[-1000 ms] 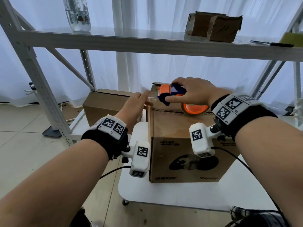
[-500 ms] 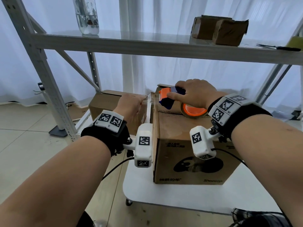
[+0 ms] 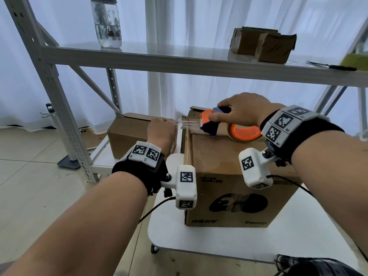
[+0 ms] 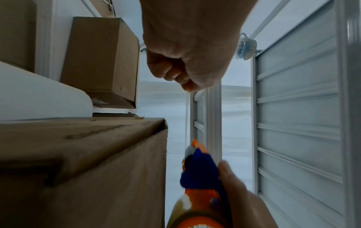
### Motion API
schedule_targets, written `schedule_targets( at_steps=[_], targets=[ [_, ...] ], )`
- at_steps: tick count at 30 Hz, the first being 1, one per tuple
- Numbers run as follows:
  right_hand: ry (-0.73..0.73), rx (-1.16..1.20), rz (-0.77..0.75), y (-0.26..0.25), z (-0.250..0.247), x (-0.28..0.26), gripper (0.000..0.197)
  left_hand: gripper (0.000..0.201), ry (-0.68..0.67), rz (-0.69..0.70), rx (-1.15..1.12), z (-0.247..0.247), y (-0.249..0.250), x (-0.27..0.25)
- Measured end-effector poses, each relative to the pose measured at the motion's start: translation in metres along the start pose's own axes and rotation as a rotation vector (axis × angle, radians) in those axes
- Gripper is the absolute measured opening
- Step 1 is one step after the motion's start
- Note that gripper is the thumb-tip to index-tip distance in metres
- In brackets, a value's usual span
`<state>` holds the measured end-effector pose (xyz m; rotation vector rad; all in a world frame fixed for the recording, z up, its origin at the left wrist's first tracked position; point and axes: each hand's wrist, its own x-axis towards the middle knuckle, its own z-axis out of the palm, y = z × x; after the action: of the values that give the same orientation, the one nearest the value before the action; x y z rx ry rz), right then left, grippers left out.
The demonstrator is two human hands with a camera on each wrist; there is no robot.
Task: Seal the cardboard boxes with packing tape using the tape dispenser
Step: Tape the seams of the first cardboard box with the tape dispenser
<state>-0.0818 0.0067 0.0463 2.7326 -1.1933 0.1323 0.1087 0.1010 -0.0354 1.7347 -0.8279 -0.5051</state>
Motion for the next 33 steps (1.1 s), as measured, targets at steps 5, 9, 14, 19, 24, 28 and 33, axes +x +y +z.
schedule_targets(
  at_steps=[5,9,14,19,24,28,33],
  targets=[
    [-0.034,0.040,0.004,0.010,0.016,-0.010,0.080,0.027,0.036,-0.089,-0.072,-0.001,-0.019,-0.005],
    [-0.022,0.038,-0.001,0.006,0.019,-0.008,0.078,0.022,0.051,-0.076,-0.088,-0.001,-0.026,-0.007],
    [-0.037,-0.020,0.001,0.001,0.021,-0.002,0.076,0.027,0.096,-0.055,-0.075,0.002,-0.032,-0.009],
    [-0.043,-0.073,-0.026,-0.005,0.023,0.005,0.075,0.029,0.114,-0.068,-0.065,-0.001,-0.039,-0.004],
    [-0.055,-0.129,-0.041,-0.009,0.025,0.010,0.071,0.038,0.088,0.045,0.038,-0.003,-0.049,-0.004],
    [-0.043,-0.118,-0.053,-0.009,0.027,0.015,0.072,0.036,0.147,0.048,0.038,-0.002,-0.052,0.000],
    [-0.051,-0.143,-0.064,-0.010,0.029,0.020,0.073,0.034,0.126,0.028,0.086,0.000,-0.058,0.004]
  ],
)
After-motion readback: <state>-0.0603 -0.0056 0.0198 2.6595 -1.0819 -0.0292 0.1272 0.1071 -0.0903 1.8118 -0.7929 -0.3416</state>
